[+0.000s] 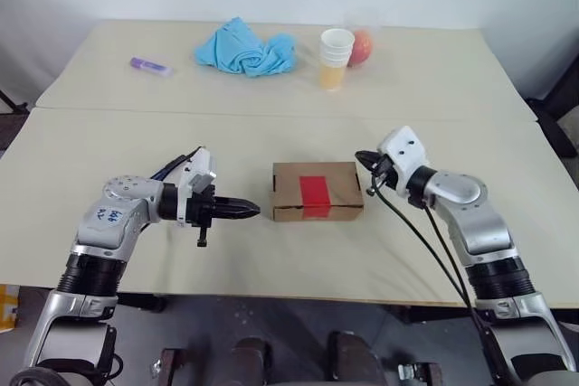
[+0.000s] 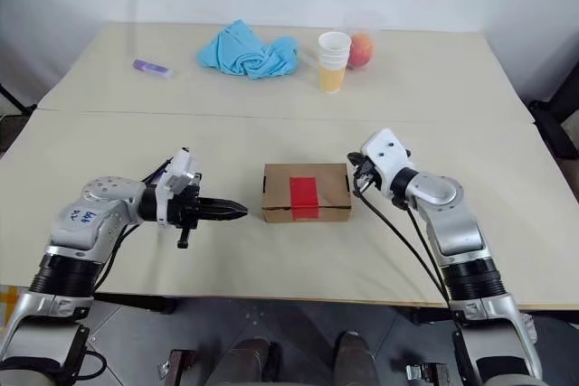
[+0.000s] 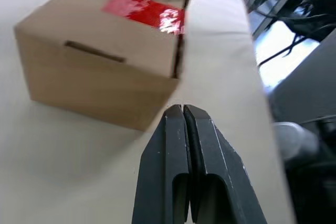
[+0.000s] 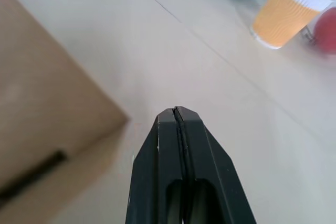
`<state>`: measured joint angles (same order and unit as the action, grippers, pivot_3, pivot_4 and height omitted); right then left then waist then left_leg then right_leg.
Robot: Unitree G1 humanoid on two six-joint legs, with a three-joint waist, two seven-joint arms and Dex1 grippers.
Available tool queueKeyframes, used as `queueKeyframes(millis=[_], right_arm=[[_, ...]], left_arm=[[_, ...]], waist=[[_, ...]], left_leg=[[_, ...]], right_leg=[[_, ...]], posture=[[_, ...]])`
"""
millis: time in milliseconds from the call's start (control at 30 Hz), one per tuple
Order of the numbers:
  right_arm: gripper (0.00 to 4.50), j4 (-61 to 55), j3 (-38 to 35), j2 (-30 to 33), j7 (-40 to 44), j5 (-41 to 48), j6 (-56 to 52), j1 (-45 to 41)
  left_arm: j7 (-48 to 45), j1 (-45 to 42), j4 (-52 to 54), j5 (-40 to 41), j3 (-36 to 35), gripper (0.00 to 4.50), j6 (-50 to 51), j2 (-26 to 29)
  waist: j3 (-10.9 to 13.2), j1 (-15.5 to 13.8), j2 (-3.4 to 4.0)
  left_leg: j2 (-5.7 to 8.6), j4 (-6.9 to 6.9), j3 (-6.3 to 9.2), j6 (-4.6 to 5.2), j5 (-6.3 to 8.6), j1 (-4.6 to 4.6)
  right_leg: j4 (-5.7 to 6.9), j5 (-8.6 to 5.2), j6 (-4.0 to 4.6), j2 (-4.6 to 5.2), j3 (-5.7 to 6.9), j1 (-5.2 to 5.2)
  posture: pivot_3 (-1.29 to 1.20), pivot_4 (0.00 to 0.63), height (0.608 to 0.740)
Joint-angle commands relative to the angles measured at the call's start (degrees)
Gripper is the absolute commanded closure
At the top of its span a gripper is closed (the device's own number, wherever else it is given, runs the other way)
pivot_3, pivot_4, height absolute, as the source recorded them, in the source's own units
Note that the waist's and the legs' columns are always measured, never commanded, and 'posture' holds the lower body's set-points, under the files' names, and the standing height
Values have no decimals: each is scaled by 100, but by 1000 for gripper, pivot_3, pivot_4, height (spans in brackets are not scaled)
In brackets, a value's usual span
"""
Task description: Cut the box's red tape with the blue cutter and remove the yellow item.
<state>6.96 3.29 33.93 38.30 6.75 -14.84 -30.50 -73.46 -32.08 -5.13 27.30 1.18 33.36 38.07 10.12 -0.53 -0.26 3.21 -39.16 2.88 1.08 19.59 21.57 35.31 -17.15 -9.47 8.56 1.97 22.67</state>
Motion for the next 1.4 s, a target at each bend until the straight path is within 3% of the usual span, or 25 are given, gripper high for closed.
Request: queueKeyframes(millis=[33, 267, 400, 533, 633, 800, 1067, 1233, 1400], right_arm=[[4500, -482, -609, 624, 503, 385, -355, 339], [4500, -2855, -589, 1556, 1677, 1709, -2241, 2107], [4500, -3747, -345, 1059, 1098, 2012, -2775, 2416], [4500, -3860, -45, 456, 392, 1834, -3032, 2133], [4500, -3748, 70, 205, 15, 1646, -3039, 1914], [4500, -3230, -32, -7, -359, 1316, -2745, 1556], [4500, -2159, 148, -213, -154, 1144, -2282, 697], [4500, -883, 618, -438, 372, 836, -1655, -187], [4500, -10, 668, -487, 636, 560, -1151, -678]], left_arm=[[335, -809, -312, 437, -575, 4468, 140, -203], [1141, -2626, -3432, -1098, 19, 4468, -2336, -1425], [2164, -3502, -5584, -2234, 559, 4468, -3713, -2114], [2256, -3819, -6391, -2589, 635, 4468, -3893, -2267], [1718, -3942, -6580, -2534, 529, 4468, -3678, -2261], [301, -4047, -6398, -2174, 193, 4468, -3148, -2113], [-1270, -3572, -5211, -2275, 587, 4468, -1433, -1542], [-1111, -2239, -2577, -2047, 872, 4468, 88, -1217], [-270, -1595, -1408, -1774, 611, 4468, 573, -1323]], waist=[[1, -89, -1], [-2, -89, 5], [13, -46, -26], [15, 10, -28], [14, 8, -28], [15, -14, -28], [14, 72, -27], [10, 213, -19], [9, 199, -17]], left_leg=[[2, -6, 6, 1, 0, 9], [14, 0, -5, 0, 0, 8], [9, -4, -37, 0, 0, 9], [5, -3, -48, 0, 0, 8], [5, -4, -47, -1, -1, 8], [9, -4, -44, 0, 0, 11], [7, -3, -39, 0, 0, 11], [5, 3, -32, -1, 0, 0], [-7, 0, -13, -5, 2, -8]], right_leg=[[-2, 0, 0, 0, 6, 1], [-27, 0, -1, -7, 50, -12], [-39, 6, -12, -5, 56, -10], [-26, 7, -14, -3, 61, 6], [-22, 7, -14, 0, 70, 8], [-22, 7, -14, 1, 74, 9], [-16, 7, -14, 1, 81, 10], [-7, 6, -10, 4, 79, 10], [15, 2, -3, 9, 79, 10]], posture=[[0, 150, 740], [0, 150, 740], [0, 150, 740], [0, 150, 740], [0, 150, 740], [0, 150, 740], [0, 150, 740], [0, 150, 740], [0, 150, 740]])
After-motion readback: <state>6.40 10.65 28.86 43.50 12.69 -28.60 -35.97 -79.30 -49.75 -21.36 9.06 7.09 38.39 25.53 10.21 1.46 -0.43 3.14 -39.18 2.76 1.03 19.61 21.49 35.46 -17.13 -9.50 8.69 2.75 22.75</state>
